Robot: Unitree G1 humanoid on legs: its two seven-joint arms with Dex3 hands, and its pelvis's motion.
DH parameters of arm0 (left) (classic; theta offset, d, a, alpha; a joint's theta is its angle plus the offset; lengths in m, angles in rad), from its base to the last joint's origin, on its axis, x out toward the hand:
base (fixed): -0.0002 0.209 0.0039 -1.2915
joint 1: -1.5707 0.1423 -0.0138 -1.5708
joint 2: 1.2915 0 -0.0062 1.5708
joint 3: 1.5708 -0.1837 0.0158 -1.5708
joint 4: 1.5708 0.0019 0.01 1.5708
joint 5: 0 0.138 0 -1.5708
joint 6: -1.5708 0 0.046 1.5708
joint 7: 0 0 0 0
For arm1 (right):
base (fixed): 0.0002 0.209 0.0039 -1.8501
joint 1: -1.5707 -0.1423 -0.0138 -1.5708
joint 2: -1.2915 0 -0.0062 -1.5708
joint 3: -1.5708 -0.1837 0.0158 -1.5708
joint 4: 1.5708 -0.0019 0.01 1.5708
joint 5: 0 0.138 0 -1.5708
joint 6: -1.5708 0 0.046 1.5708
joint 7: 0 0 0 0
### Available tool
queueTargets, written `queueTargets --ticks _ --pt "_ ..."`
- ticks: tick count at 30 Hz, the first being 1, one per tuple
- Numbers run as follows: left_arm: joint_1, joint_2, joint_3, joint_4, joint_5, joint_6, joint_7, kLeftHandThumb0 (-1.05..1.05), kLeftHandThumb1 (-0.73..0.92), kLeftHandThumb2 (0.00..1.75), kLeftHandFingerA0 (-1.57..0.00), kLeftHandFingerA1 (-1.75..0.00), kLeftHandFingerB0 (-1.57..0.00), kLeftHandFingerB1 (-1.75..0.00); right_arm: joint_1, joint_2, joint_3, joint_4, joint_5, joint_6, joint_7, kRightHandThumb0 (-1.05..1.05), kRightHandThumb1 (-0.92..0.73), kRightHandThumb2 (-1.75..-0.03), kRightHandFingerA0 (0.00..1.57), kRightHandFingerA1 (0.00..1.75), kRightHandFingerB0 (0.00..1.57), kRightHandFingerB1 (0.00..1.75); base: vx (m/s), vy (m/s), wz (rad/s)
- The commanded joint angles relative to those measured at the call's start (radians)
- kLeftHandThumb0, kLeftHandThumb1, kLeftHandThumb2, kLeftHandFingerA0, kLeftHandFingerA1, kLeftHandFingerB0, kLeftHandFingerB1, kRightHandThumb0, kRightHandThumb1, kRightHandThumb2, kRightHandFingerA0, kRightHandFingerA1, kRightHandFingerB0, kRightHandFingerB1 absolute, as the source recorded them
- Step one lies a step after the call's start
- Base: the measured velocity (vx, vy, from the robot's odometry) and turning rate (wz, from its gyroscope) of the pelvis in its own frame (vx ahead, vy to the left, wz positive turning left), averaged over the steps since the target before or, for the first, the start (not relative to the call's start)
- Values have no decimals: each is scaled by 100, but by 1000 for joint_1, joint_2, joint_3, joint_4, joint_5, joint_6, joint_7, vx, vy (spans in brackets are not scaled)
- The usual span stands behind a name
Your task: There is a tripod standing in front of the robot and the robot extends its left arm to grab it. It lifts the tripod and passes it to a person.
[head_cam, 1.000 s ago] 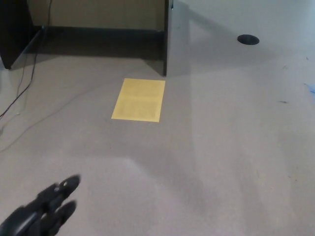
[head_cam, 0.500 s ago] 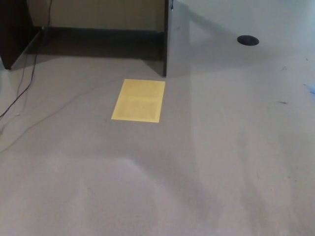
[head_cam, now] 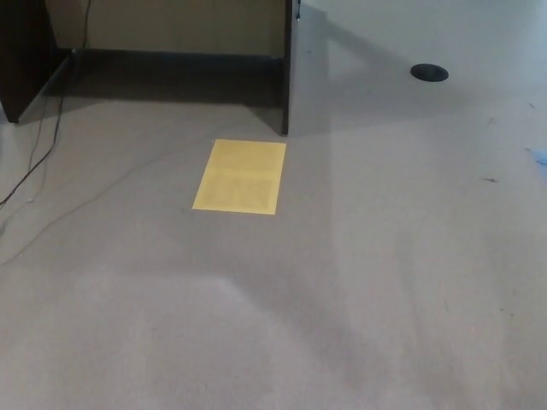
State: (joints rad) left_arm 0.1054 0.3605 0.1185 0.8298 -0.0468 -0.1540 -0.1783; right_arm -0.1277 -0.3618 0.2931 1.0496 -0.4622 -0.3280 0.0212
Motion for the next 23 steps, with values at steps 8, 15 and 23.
queueTargets --ticks 8,15,23 --pt "-29 38 -26 76 73 -141 43 -71 48 80 -12 -45 -5 -29 12 -19 -24 8 23 -15 -5 -38 -72 -61 63 41 44 34 0 0 0" --pt "-30 36 -23 78 62 -143 26 -68 48 80 -11 -44 -6 -28 26 -14 -31 15 19 -30 -29 -38 -71 -61 67 43 45 35 0 0 0" --pt "-91 46 -33 101 83 -142 45 -37 35 95 -2 -48 0 -49 -43 -12 -31 35 13 -3 -18 -38 -72 -61 65 41 44 34 0 0 0"
